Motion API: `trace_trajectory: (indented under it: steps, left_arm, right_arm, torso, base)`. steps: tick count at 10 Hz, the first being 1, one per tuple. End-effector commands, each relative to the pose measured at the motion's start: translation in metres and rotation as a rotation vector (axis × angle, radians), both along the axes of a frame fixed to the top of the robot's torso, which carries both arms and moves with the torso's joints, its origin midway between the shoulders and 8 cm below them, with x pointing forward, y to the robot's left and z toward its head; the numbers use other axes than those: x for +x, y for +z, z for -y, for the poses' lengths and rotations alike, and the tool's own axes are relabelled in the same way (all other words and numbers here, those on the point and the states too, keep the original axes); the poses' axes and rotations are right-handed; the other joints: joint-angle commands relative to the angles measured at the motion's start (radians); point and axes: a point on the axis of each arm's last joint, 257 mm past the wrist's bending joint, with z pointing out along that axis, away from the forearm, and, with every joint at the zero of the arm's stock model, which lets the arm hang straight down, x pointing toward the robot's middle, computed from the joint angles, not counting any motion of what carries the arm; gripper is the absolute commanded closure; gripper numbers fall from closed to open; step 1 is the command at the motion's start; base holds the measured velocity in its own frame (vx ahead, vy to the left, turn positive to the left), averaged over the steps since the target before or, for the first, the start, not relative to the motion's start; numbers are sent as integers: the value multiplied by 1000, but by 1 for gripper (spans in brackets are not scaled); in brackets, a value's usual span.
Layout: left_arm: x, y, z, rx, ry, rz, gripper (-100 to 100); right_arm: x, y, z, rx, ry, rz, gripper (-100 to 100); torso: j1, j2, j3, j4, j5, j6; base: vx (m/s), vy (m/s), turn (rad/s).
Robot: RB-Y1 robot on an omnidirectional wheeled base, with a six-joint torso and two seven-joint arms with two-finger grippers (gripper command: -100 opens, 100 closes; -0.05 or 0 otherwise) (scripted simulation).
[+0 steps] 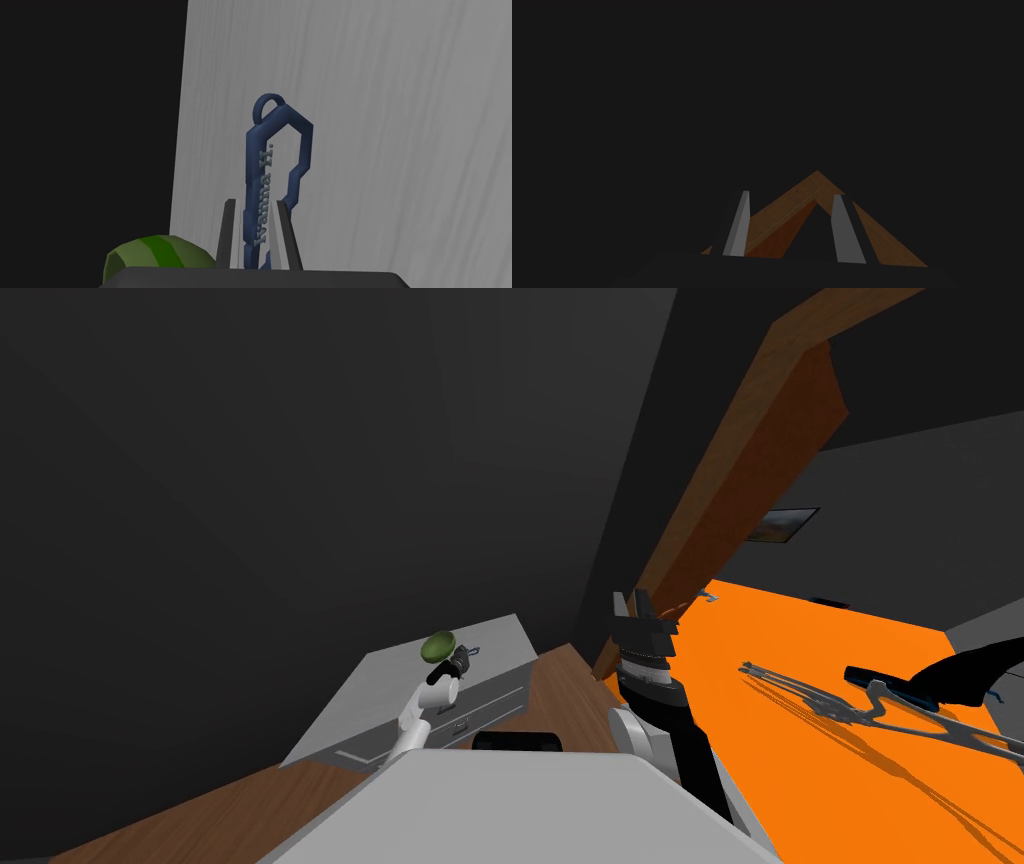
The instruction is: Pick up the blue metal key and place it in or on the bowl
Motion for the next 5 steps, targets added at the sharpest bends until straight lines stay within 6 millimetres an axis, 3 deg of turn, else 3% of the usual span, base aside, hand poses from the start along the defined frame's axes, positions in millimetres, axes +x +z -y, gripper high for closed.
trace_trajectory:
  steps: [1, 2, 3, 4, 5]
  left_arm:
    - [-1, 4, -1, -1, -1, -3, 100]
    - [0, 4, -1, 0, -1, 0, 100]
    - [-1, 3, -1, 0, -1, -2, 0]
    - [20, 29, 3, 2, -12, 58, 100]
    - [29, 42, 6, 5, -20, 85, 100]
  right_arm:
    - [0, 0, 0, 0, 0, 0, 0]
    - [0, 0, 0, 0, 0, 0, 0]
    - [0, 0, 0, 0, 0, 0, 0]
    - [0, 0, 0, 0, 0, 0, 0]
    - [0, 0, 0, 0, 0, 0, 0]
  torso:
    - [0, 0, 0, 0, 0, 0]
    - [-1, 2, 1, 0, 0, 0]
    - [0, 1, 1, 0, 0, 0]
    - [0, -1, 0, 0, 0, 0]
    - [-1, 4, 2, 2, 0, 1]
  base:
    - [-80, -22, 15]
    - [-36, -11, 6]
    - [-7, -2, 0]
    - [-117, -14, -10]
    - [-198, -12, -53]
